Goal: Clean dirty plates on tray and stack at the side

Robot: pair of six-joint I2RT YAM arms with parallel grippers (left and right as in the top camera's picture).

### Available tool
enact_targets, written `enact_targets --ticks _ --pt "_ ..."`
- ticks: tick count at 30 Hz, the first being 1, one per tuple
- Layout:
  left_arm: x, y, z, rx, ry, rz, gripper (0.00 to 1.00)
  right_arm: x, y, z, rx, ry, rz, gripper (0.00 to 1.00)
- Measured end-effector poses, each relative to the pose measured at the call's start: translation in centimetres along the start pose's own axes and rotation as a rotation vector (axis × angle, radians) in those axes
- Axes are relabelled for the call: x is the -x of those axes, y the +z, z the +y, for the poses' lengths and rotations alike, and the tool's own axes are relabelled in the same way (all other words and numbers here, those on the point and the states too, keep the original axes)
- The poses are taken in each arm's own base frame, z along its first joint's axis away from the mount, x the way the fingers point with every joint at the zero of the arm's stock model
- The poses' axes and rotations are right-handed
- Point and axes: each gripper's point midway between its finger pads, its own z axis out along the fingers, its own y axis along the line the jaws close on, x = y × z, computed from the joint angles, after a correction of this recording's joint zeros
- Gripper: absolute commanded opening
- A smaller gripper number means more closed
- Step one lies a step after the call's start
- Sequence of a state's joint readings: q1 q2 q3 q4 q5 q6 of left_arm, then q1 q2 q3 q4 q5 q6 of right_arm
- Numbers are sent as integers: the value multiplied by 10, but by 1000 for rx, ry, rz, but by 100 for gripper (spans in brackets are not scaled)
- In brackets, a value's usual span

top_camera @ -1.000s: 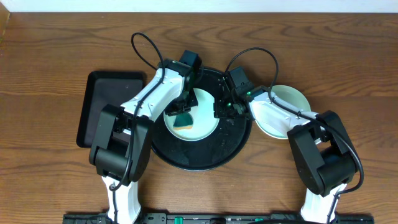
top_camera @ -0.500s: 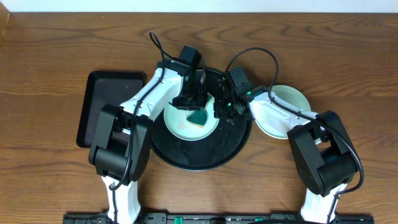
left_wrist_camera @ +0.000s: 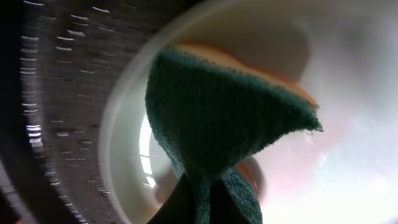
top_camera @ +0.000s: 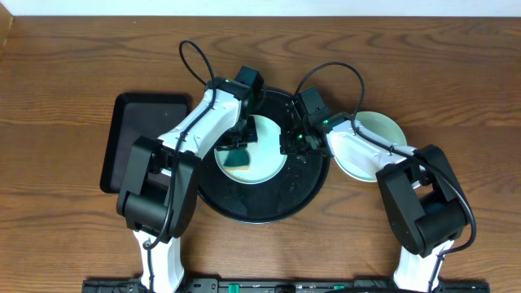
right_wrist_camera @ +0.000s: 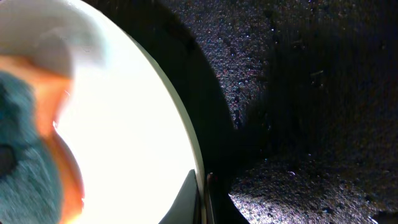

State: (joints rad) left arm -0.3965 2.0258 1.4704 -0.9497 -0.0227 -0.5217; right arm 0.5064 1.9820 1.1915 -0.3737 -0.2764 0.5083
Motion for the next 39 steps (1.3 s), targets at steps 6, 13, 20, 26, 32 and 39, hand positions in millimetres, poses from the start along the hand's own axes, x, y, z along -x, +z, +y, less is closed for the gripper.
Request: enact_targets --ticks 6,13,20,26,32,39 --pt "8 -1 1 29 19 -49 7 0 0 0 0 0 1 1" --pt "22 -12 -4 20 64 -98 7 0 0 0 -1 1 1 1" --pt "48 -50 13 2 44 -193 8 0 0 0 -1 1 2 1" --pt "56 -101 61 -10 -50 -271 8 0 0 0 -1 1 2 1" --pt "61 -118 102 6 -106 -292 7 0 -5 -4 -32 -18 1 1" --pt "67 -114 131 24 -165 -281 7 10 -46 -3 -188 -139 -112 1"
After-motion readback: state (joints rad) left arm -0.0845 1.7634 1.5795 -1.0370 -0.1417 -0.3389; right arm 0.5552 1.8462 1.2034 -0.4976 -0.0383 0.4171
